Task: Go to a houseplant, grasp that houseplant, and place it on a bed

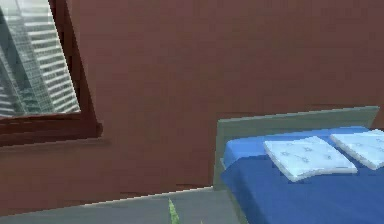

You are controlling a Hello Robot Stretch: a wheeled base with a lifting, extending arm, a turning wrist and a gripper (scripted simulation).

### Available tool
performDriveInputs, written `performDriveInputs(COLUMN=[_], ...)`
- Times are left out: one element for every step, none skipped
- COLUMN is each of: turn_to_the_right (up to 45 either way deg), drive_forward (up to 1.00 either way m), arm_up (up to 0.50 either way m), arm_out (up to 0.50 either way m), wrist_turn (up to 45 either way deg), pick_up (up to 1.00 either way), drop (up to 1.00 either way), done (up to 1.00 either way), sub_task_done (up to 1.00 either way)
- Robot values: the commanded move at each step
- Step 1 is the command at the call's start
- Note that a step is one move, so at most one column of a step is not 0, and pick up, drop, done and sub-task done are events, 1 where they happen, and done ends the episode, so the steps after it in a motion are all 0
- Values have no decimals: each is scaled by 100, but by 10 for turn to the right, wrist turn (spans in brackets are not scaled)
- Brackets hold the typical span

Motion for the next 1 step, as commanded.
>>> performDriveInputs(turn_to_the_right=[0], drive_forward=[0], arm_up=[0], arm_out=[48], wrist_turn=[0], pick_up=[0], drop=[0], done=[0], sub_task_done=[0])
